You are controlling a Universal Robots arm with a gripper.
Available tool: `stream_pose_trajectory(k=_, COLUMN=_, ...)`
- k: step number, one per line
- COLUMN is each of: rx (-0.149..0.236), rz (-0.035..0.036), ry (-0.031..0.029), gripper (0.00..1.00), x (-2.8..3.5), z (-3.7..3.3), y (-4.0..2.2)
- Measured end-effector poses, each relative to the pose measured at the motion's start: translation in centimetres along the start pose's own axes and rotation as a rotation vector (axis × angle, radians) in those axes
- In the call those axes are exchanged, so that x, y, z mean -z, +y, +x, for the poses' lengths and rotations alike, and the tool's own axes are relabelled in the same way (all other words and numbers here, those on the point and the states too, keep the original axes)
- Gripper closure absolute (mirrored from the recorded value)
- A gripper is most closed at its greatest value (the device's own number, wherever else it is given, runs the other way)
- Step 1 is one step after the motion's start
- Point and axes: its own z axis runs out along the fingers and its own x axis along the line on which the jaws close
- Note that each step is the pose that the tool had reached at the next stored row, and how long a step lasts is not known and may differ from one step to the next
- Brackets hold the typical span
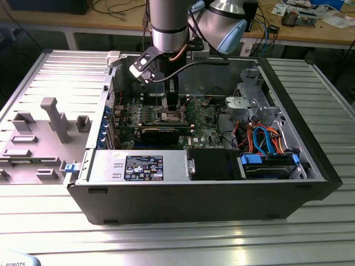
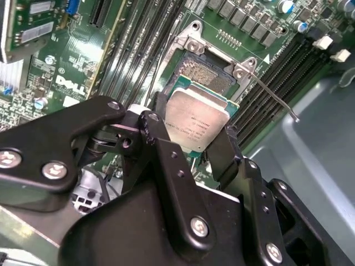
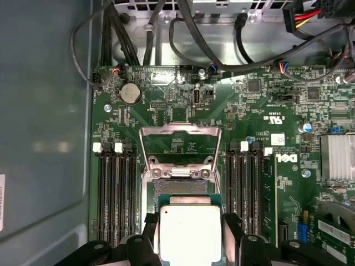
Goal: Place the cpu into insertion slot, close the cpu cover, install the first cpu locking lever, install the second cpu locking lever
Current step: 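Place the cpu into insertion slot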
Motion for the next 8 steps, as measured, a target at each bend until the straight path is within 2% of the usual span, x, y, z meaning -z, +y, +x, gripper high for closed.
stream_pose_trajectory(k=4, rx=0.000, rz=0.0000, ry=0.0002, gripper=0.46, x=-0.92, z=0.00, y=-0.07)
stream_pose_trajectory(k=8, rx=0.000, rz=0.0049, ry=0.0000, gripper=0.46, x=-1.29, z=-0.01, y=-0.10)
